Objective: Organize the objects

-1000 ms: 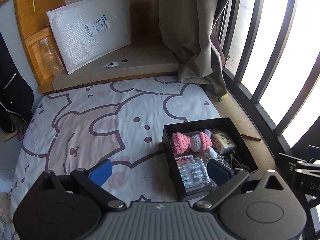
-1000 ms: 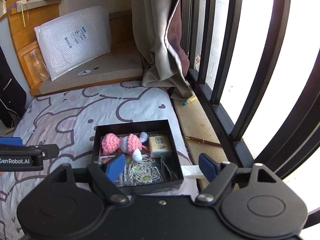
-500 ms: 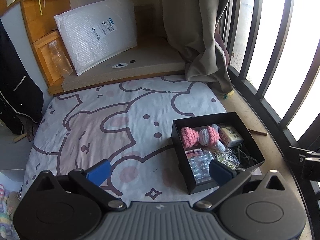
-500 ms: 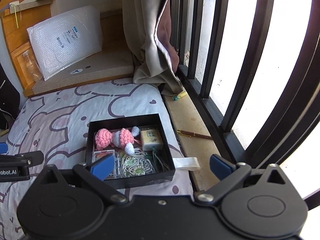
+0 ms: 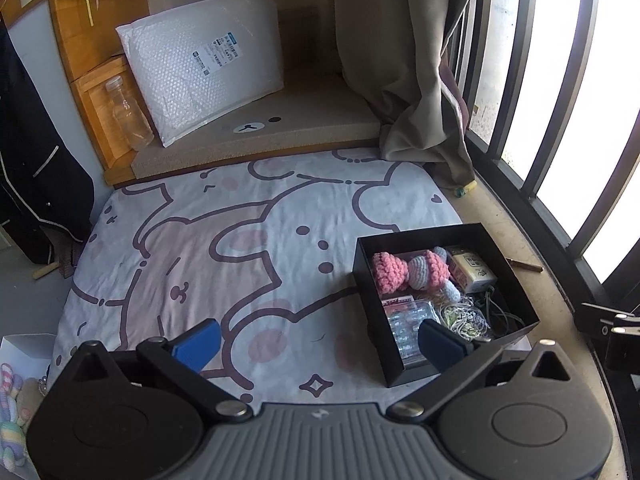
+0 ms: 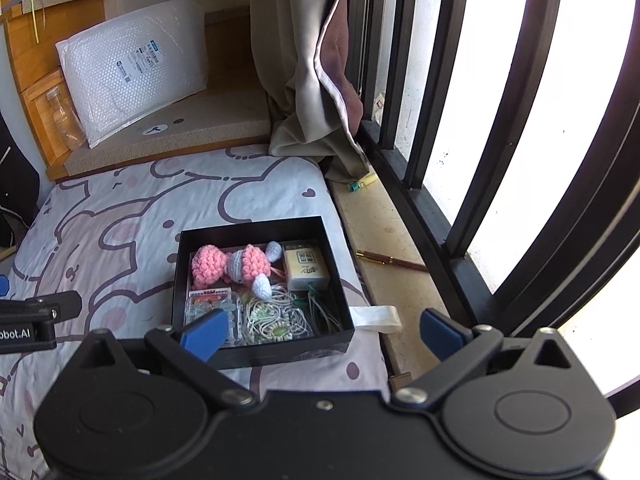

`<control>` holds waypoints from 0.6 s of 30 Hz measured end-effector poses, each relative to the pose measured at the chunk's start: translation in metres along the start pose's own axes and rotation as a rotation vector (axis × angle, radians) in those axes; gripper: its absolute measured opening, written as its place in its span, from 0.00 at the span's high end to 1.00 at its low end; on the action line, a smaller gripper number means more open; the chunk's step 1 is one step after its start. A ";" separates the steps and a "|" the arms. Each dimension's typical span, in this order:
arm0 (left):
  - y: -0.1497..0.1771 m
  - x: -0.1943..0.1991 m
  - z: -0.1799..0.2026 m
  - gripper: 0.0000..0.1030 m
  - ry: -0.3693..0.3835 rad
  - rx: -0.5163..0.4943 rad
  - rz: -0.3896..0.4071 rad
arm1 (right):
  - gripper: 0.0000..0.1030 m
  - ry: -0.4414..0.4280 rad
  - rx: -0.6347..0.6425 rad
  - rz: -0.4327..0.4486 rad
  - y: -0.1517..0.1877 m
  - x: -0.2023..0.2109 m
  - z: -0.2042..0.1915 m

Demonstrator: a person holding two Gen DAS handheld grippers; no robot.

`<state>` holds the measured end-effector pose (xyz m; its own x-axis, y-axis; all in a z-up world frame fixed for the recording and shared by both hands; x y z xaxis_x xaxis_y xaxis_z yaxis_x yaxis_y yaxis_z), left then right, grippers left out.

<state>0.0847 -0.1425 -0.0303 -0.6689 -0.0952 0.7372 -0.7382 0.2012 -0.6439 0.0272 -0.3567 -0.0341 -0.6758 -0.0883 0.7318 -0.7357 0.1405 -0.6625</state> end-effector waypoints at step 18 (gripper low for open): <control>0.001 -0.002 -0.002 0.00 0.002 0.001 -0.003 | 0.00 0.007 0.000 -0.010 0.001 -0.001 -0.002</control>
<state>0.0852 -0.1406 -0.0319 -0.6669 -0.0939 0.7392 -0.7400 0.1998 -0.6422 0.0278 -0.3547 -0.0352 -0.6682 -0.0824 0.7394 -0.7423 0.1400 -0.6553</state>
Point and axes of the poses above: each gripper's, at about its wrist camera, not at the fingertips, and x roughly against the way its jaws point, z to its right, y to its underside, the point moved 8 cm from there along -x, roughly the way its jaws point, and after that the axes turned 14 degrees about -y, right-handed, at the moved point
